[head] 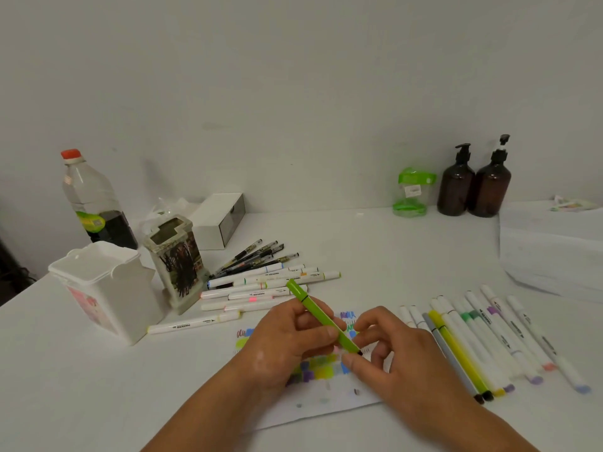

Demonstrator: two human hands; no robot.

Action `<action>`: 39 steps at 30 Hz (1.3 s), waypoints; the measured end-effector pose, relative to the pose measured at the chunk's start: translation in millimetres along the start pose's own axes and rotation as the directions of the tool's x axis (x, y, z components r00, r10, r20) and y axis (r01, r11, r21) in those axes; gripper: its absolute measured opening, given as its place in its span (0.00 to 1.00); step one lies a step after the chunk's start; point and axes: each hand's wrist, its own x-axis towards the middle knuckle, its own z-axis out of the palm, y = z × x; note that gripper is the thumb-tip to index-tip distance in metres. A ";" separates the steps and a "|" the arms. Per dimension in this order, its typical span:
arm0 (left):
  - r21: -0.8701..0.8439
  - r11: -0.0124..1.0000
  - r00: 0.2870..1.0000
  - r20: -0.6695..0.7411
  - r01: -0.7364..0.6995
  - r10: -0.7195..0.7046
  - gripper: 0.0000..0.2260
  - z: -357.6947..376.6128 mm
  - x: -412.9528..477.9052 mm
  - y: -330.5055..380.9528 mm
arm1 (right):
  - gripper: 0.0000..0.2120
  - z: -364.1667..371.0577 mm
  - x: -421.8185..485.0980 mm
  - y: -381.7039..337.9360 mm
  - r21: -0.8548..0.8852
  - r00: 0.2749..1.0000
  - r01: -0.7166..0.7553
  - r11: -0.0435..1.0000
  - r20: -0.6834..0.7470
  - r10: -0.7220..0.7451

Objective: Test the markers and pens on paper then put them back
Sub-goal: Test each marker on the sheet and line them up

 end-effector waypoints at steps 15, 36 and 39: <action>0.602 0.774 0.960 -0.040 -0.198 0.277 0.08 -15.6 -12.1 -2.8 | 0.07 -12.9 2.6 6.9 0.302 0.977 -0.046 0.952 -0.184 0.106; 0.804 0.438 0.901 0.261 -0.401 0.346 0.21 12.2 -16.8 -17.0 | 0.08 -9.7 1.9 -7.6 0.622 0.995 -0.077 0.779 -0.001 0.100; 0.908 0.335 0.962 0.199 -0.253 0.188 0.34 7.1 -17.0 -23.3 | 0.04 -14.9 5.3 0.0 0.699 0.963 -0.136 0.702 -0.073 0.258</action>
